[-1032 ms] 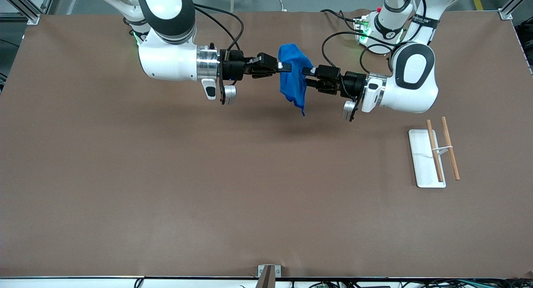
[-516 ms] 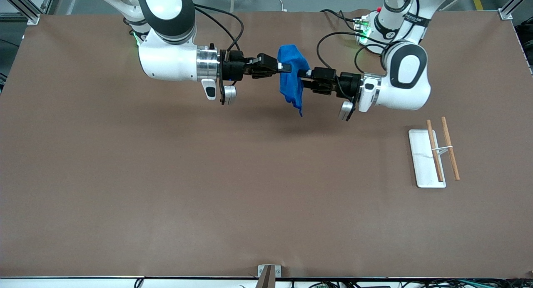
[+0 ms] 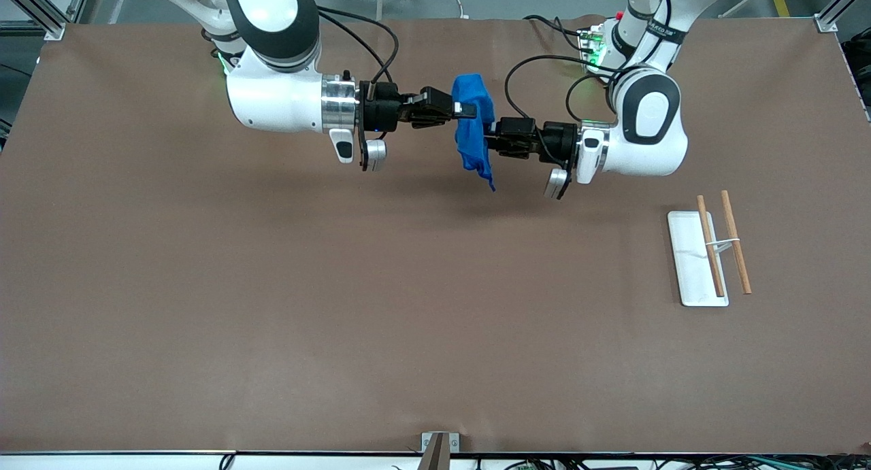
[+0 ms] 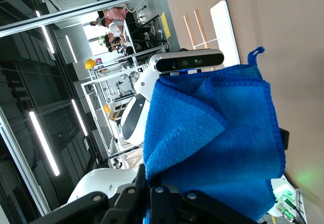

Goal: Right arm passes towel to left arm to hang
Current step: 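Grasp the towel edge with the left gripper beside the right gripper, then open the right gripper while the left gripper pulls the towel away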

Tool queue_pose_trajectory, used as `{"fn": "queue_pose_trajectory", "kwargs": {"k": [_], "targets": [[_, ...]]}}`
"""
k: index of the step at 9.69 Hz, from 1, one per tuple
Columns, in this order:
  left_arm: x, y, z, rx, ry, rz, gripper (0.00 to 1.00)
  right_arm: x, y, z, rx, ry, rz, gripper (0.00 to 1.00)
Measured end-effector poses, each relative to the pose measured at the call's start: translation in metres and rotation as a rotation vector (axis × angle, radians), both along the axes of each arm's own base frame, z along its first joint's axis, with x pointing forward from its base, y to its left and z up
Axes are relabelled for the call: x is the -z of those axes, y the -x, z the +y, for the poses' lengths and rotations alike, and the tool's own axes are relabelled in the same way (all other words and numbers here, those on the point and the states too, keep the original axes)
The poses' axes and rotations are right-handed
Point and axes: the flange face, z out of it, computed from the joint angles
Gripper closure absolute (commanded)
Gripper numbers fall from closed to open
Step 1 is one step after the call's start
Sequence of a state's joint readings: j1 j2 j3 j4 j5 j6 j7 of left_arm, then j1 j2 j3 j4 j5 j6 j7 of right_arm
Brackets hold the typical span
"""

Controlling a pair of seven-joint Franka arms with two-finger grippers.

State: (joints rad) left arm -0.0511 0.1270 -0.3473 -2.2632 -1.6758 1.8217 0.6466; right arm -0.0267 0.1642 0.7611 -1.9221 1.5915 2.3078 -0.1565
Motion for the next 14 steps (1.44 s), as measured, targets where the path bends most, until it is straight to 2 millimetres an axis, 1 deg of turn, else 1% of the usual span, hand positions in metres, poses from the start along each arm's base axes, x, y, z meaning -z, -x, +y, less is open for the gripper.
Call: {"fn": "queue_pose_trajectory", "kwargs": {"k": [1, 5, 7, 8, 9, 11, 12, 14], "targets": [[-0.002, -0.002, 0.001, -0.016, 0.015, -0.015, 1.0, 0.0, 0.0, 0.0, 0.0, 0.0, 0.0, 1.0], [-0.009, -0.015, 0.011, -0.063, 0.02, -0.069, 1.0, 0.0, 0.0, 0.0, 0.0, 0.0, 0.0, 1.0], [-0.013, -0.02, 0.012, -0.071, 0.018, -0.09, 1.0, 0.0, 0.0, 0.0, 0.0, 0.0, 0.0, 1.0], [-0.016, -0.022, 0.012, -0.074, 0.02, -0.097, 1.0, 0.0, 0.0, 0.0, 0.0, 0.0, 0.0, 0.9], [-0.018, -0.024, 0.013, -0.076, 0.021, -0.102, 1.0, 0.0, -0.001, -0.001, 0.003, 0.001, 0.0, 0.01], [-0.021, -0.029, 0.016, -0.097, 0.005, -0.118, 1.0, 0.003, -0.005, -0.006, 0.02, 0.013, -0.003, 0.0], [-0.025, -0.033, 0.019, -0.126, -0.028, -0.139, 1.0, 0.007, -0.011, -0.014, 0.024, 0.037, -0.015, 0.0], [-0.034, -0.035, 0.029, -0.114, -0.125, -0.21, 1.0, 0.011, -0.03, -0.041, -0.001, 0.178, -0.072, 0.0]]}}
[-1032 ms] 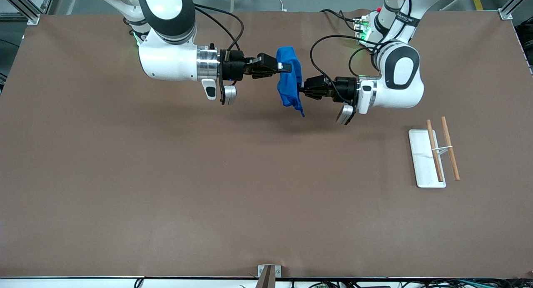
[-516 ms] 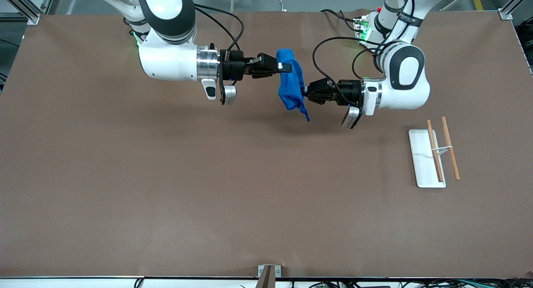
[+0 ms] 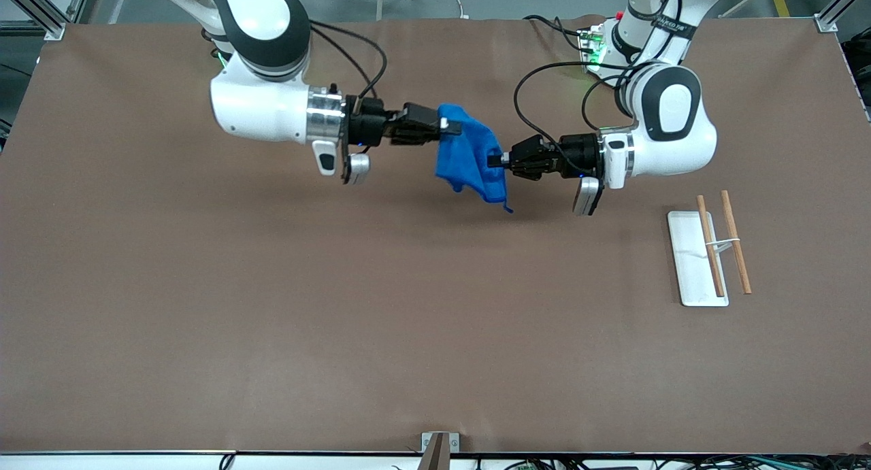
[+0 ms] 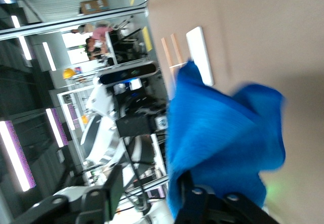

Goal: Right arm passes towel to left arm to hang
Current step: 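Open the right gripper while the left gripper pulls the towel away, then carry the towel with the left gripper and drape it over the dowels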

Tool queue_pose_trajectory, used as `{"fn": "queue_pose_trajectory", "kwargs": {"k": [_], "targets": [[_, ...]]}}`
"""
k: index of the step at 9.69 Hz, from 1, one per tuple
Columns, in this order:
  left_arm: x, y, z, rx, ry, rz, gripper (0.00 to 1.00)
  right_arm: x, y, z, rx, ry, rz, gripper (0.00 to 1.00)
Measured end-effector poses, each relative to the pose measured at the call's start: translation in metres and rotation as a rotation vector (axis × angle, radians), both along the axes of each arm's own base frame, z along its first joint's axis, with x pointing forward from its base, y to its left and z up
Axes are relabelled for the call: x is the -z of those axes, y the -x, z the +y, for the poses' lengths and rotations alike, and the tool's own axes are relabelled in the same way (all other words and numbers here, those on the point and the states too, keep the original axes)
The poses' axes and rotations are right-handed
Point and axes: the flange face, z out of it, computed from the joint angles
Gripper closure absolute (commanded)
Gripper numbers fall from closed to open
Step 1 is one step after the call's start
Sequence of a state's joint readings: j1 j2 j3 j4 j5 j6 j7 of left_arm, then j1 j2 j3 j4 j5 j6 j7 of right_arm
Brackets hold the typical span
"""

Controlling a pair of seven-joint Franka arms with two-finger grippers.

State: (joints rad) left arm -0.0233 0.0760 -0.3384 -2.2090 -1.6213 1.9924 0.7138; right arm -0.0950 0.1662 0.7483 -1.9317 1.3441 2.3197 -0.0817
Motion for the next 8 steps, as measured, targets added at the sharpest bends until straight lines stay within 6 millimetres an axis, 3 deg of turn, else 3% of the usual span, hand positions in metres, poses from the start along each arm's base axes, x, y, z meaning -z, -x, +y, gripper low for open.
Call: {"fn": "queue_pose_trajectory", "kwargs": {"k": [2, 5, 6, 8], "targets": [[-0.01, -0.004, 0.026, 0.047, -0.147, -0.032, 1.0, 0.0, -0.019, -0.031, -0.036, 0.187, -0.058, 0.0], [-0.046, -0.022, 0.093, 0.099, -0.394, -0.099, 1.0, -0.012, -0.045, -0.103, -0.092, 0.546, -0.195, 0.0], [-0.058, -0.025, 0.118, 0.123, -0.469, -0.117, 1.0, -0.017, -0.052, -0.131, -0.081, 0.68, -0.226, 0.0], [-0.084, -0.035, 0.178, 0.13, -0.635, -0.106, 1.0, -0.023, -0.075, -0.205, -0.031, 0.904, -0.277, 0.0]]}}
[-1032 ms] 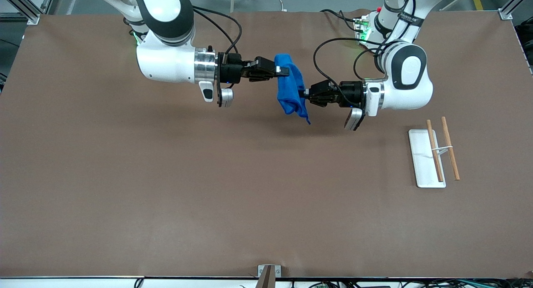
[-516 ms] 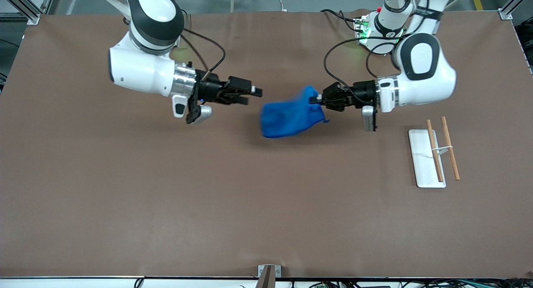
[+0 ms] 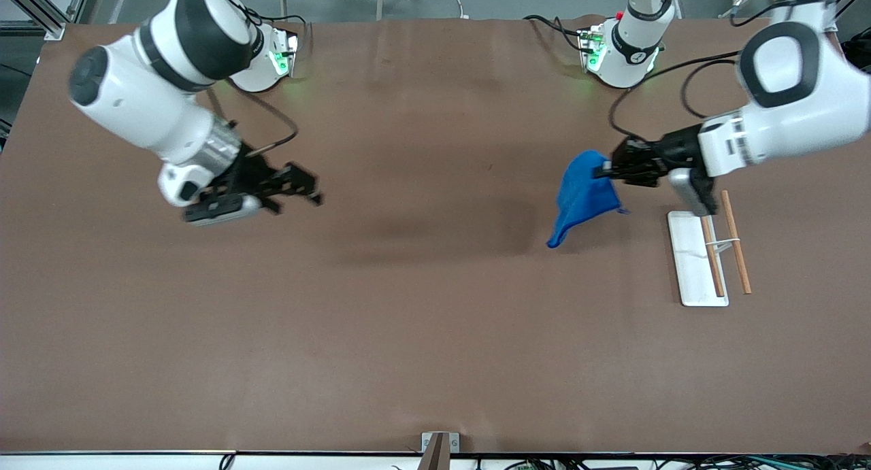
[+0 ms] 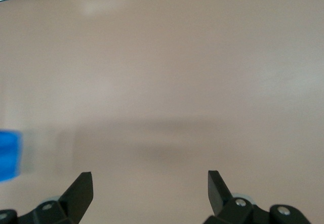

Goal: Right arm passes towel to left arm to hang
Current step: 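Carry the towel with the left gripper and drape it over the dowels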

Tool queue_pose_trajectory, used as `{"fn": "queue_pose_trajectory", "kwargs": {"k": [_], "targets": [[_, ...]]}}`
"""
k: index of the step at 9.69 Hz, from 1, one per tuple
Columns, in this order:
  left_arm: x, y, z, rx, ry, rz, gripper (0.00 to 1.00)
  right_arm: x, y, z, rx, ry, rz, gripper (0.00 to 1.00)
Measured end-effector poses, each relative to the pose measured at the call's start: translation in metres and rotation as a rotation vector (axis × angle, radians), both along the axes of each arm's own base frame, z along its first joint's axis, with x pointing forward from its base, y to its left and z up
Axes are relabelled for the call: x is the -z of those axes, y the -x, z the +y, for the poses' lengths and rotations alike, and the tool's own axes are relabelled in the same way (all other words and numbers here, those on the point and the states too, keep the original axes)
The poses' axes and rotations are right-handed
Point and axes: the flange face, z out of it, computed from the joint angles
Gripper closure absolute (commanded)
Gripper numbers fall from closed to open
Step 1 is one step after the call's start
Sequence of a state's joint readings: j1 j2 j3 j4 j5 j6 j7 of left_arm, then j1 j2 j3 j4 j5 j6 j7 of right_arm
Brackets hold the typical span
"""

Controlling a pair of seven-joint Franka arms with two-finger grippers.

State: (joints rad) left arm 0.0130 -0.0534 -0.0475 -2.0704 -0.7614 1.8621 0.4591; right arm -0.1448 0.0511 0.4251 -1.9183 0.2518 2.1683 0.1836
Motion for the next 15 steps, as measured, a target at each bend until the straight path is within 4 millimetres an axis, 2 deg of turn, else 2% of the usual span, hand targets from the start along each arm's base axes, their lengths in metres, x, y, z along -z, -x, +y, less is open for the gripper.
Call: {"fn": "queue_pose_trajectory", "kwargs": {"k": [2, 3, 4, 5, 6, 8, 10, 11, 12, 13, 14, 15], "targets": [[-0.011, -0.007, 0.065, -0.016, -0.141, -0.034, 1.0, -0.015, -0.012, -0.071, 0.07, 0.113, -0.042, 0.0], [-0.016, -0.01, 0.092, -0.009, -0.203, -0.064, 1.0, -0.032, -0.01, -0.105, 0.086, 0.14, -0.036, 0.0], [-0.018, -0.012, 0.13, -0.041, -0.252, -0.08, 1.0, -0.053, -0.004, -0.14, 0.084, 0.163, -0.01, 0.0], [-0.013, -0.014, 0.171, -0.091, -0.293, -0.083, 1.0, -0.077, 0.003, -0.172, 0.087, 0.171, 0.028, 0.0], [-0.004, -0.018, 0.204, -0.119, -0.333, -0.093, 1.0, -0.098, 0.012, -0.194, 0.095, 0.177, 0.068, 0.0], [0.02, -0.023, 0.249, -0.096, -0.404, -0.129, 1.0, -0.132, 0.023, -0.212, 0.1, 0.216, 0.111, 0.0], [0.043, -0.013, 0.297, -0.051, -0.433, -0.143, 1.0, -0.176, 0.038, -0.21, 0.087, 0.237, 0.138, 0.0], [0.05, -0.007, 0.314, -0.045, -0.443, -0.142, 1.0, -0.189, 0.041, -0.209, 0.087, 0.254, 0.133, 0.0], [0.058, -0.005, 0.324, -0.052, -0.455, -0.134, 1.0, -0.193, 0.042, -0.209, 0.097, 0.264, 0.128, 0.0], [0.069, -0.004, 0.333, -0.067, -0.468, -0.119, 0.68, -0.194, 0.042, -0.212, 0.125, 0.263, 0.131, 0.0], [0.08, -0.001, 0.343, -0.081, -0.476, -0.098, 0.01, -0.192, 0.041, -0.212, 0.146, 0.261, 0.137, 0.0], [0.089, 0.001, 0.351, -0.091, -0.481, -0.08, 0.0, -0.19, 0.039, -0.212, 0.15, 0.261, 0.137, 0.0]]}}
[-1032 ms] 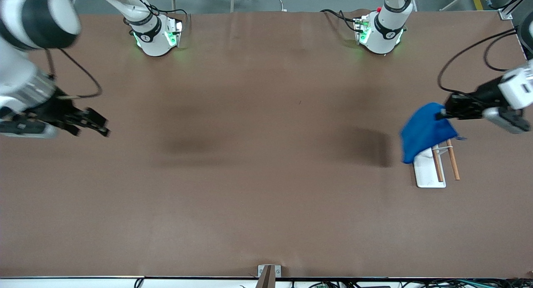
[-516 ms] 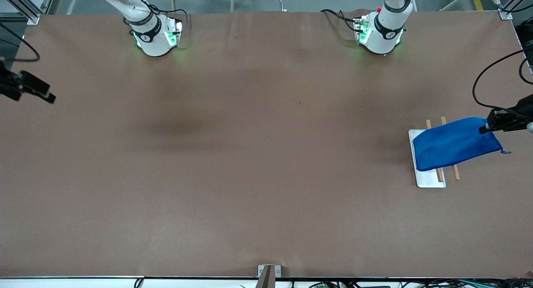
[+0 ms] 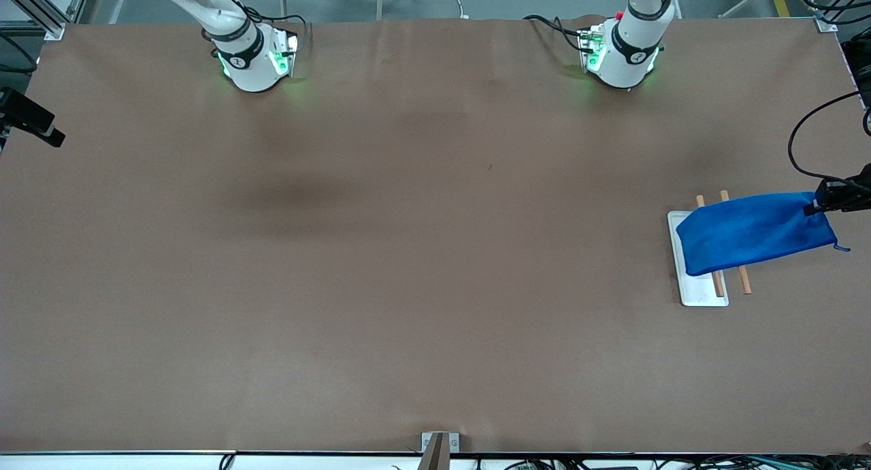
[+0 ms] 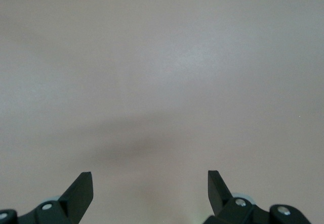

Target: Right arm passes towel to left arm to hang

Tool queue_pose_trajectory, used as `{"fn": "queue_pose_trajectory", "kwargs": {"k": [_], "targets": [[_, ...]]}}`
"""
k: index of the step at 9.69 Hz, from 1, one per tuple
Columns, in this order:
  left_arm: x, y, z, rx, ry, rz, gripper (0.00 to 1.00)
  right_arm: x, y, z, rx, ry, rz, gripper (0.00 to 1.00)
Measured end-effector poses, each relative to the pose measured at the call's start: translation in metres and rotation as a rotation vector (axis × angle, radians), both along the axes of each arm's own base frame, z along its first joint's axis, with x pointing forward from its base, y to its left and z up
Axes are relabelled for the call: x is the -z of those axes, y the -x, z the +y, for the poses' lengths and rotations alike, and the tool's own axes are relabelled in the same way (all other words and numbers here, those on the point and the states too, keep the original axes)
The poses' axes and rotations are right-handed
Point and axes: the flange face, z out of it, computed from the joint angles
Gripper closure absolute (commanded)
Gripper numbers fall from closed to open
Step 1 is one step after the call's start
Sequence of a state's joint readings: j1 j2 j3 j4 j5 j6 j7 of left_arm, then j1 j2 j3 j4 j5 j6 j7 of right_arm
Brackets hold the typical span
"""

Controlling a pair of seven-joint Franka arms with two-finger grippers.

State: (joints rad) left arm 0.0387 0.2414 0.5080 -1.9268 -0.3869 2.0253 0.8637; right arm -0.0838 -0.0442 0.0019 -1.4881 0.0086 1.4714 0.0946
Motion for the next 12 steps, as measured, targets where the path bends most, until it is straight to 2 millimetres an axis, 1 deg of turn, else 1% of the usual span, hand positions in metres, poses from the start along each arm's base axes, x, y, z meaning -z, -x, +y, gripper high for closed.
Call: {"fn": "queue_pose_trajectory", "kwargs": {"k": [1, 2, 3, 4, 5, 6, 7, 8, 9, 11, 12], "targets": [[0.002, -0.001, 0.002, -0.004, -0.007, -0.001, 0.0, 0.001, -0.002, -0.001, 0.001, 0.002, -0.004, 0.0], [-0.004, -0.004, 0.001, 0.0, -0.012, -0.013, 0.0, 0.0, -0.005, -0.001, 0.0, 0.006, -0.008, 0.0], [-0.015, -0.007, -0.002, 0.018, -0.028, -0.028, 0.0, -0.001, -0.009, -0.001, -0.01, 0.007, -0.012, 0.0], [-0.033, -0.011, -0.009, 0.039, -0.053, -0.044, 0.0, -0.001, -0.011, -0.001, -0.015, 0.008, -0.012, 0.0], [-0.059, -0.017, -0.028, 0.028, -0.078, -0.062, 0.0, 0.0, -0.011, -0.004, -0.015, 0.008, -0.01, 0.0], [-0.089, -0.023, -0.058, 0.011, -0.107, -0.073, 0.0, 0.001, -0.011, -0.007, -0.016, 0.008, -0.002, 0.0], [-0.118, -0.027, -0.095, 0.003, -0.134, -0.083, 0.0, 0.005, -0.011, -0.009, -0.013, 0.006, 0.011, 0.0], [-0.143, -0.026, -0.132, 0.003, -0.148, -0.087, 0.0, 0.014, -0.014, -0.011, -0.013, 0.006, 0.021, 0.0], [-0.164, -0.021, -0.166, 0.005, -0.161, -0.076, 0.0, 0.02, -0.018, -0.012, -0.028, 0.012, 0.022, 0.0], [-0.206, -0.01, -0.224, 0.008, -0.171, -0.077, 0.0, 0.023, -0.019, -0.014, -0.043, 0.031, 0.03, 0.0], [-0.234, -0.006, -0.245, 0.013, -0.175, -0.063, 0.0, 0.023, -0.018, -0.014, -0.043, 0.031, 0.034, 0.0]]}}
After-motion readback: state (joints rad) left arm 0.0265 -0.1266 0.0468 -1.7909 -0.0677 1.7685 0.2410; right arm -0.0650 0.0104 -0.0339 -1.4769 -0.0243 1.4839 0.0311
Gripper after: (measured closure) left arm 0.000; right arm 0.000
